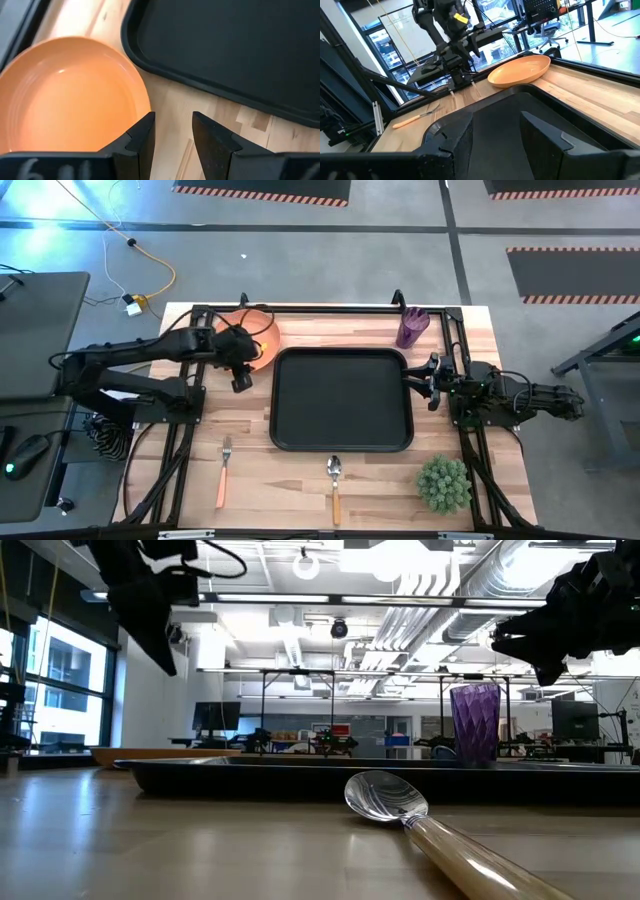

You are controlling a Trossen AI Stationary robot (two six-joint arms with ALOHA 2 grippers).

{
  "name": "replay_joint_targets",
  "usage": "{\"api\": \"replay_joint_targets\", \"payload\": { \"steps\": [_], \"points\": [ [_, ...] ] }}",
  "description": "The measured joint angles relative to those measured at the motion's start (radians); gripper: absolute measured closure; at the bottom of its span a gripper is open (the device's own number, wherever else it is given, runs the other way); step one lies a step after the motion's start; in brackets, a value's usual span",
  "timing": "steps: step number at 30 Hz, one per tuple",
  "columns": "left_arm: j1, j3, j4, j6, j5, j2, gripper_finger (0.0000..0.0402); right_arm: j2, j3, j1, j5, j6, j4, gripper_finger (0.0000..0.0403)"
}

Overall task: Pick and place plate/cup/fork/spoon on tray
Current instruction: Put the orange plate on the black tray

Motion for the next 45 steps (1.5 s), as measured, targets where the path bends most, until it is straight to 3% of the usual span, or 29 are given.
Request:
{"api": "replay_joint_targets", "payload": {
  "steps": [14,23,29,45],
  "points": [
    [0.063,0.0,0.047,-0.18,-0.003,0.24,0.0284,0.0,0.0,0.0,0.0,0.0,0.0,0.0249],
    [0.08,0.0,0.075,-0.194,-0.011,0.358,0.0284,0.0,0.0,0.0,0.0,0.0,0.0,0.0249],
    [0.08,0.0,0.078,-0.202,-0.078,0.392,0.0284,0.0,0.0,0.0,0.0,0.0,0.0,0.0249],
    [0.09,0.0,0.11,-0.134,-0.056,0.424,0.0284,0.0,0.0,0.0,0.0,0.0,0.0,0.0249]
  ]
}}
